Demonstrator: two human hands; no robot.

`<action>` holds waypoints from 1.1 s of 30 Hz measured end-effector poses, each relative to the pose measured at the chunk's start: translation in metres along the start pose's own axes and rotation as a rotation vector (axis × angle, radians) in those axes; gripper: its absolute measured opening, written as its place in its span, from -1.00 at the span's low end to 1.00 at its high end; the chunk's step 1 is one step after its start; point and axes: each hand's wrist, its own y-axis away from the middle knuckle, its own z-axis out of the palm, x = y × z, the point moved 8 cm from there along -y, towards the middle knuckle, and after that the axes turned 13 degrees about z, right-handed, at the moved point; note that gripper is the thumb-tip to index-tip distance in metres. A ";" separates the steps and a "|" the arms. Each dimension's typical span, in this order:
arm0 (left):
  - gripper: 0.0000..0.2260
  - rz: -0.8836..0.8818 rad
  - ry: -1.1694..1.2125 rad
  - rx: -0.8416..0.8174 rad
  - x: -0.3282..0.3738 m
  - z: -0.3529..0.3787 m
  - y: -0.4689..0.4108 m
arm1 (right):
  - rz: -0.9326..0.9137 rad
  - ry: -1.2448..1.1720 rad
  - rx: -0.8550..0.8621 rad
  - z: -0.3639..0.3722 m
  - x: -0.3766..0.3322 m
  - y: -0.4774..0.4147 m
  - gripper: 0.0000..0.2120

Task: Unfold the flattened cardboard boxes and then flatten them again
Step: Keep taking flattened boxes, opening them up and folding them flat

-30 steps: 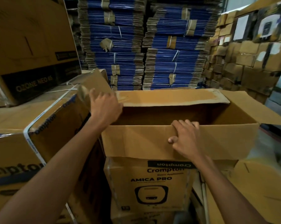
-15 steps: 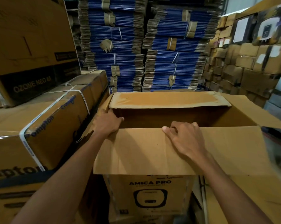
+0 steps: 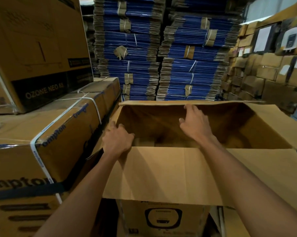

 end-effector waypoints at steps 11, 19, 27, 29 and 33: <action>-0.45 0.029 -0.005 0.061 -0.003 -0.002 0.029 | -0.062 0.251 0.137 -0.007 -0.005 -0.086 -0.25; -0.46 0.036 -0.004 0.050 -0.002 -0.001 0.032 | 0.079 0.330 -0.169 0.028 0.027 -0.121 -0.49; -0.49 0.008 0.036 0.027 -0.003 -0.002 0.018 | -0.050 0.238 -0.200 0.028 0.026 -0.089 -0.26; -0.50 0.008 0.026 0.023 -0.001 -0.002 0.012 | -0.025 0.180 -0.246 0.023 0.025 -0.064 -0.33; -0.55 0.001 0.020 0.056 0.002 -0.005 0.001 | 0.026 -0.043 -0.257 0.000 0.030 -0.012 -0.59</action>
